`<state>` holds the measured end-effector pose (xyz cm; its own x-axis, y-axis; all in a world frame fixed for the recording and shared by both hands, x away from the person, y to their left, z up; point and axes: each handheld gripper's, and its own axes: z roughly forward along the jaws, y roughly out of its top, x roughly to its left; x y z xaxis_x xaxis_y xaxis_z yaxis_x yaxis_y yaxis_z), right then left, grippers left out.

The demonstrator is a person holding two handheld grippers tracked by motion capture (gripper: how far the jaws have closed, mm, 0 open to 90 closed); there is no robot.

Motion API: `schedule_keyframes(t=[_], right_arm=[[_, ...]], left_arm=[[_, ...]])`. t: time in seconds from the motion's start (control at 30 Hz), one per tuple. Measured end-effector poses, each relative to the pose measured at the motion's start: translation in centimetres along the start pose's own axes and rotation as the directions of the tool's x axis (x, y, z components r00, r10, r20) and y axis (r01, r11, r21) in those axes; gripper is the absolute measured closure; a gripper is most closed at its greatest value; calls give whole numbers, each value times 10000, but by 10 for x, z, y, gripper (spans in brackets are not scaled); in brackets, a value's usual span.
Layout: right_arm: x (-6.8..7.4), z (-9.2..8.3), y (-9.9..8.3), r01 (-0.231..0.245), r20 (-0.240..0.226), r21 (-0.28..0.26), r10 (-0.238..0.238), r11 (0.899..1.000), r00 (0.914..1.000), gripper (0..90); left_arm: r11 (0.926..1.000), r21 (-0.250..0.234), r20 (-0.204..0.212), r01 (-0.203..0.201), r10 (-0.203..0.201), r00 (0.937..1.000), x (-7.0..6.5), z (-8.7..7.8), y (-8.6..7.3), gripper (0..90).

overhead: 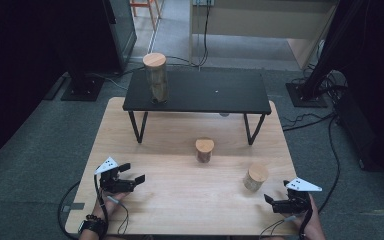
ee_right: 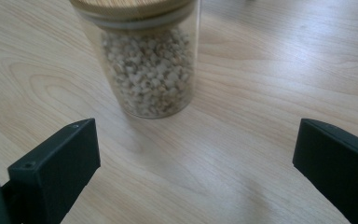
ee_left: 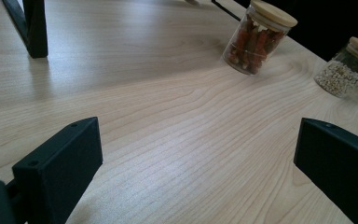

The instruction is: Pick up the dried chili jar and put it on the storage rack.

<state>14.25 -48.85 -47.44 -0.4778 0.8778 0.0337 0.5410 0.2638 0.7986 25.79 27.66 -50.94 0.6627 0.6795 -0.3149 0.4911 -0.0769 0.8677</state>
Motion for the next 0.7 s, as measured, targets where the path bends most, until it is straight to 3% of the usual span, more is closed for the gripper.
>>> schedule_keyframes(t=[0.17, 0.33, 0.5, 0.7], right_arm=[[5, -3, 13, -160, -83, 329, 162, 9993, 9998, 4], [12, -6, 26, -469, 22, 668, 469, 9967, 9989, 7], [23, -6, 43, -428, 157, 930, 415, 9947, 9990, 7], [34, -6, 62, -230, 39, 842, 228, 9962, 9997, 10]], left_arm=[[9988, -16, -263, -498, 497, 9984, -9, 0, -1, 32], [9993, -113, -144, -369, 367, 9992, -6, -1, -3, 40], [9990, -97, -122, -441, 440, 9990, -7, -1, -3, 38], [9987, 90, 71, -495, 494, 9988, -4, 1, 1, 38]])
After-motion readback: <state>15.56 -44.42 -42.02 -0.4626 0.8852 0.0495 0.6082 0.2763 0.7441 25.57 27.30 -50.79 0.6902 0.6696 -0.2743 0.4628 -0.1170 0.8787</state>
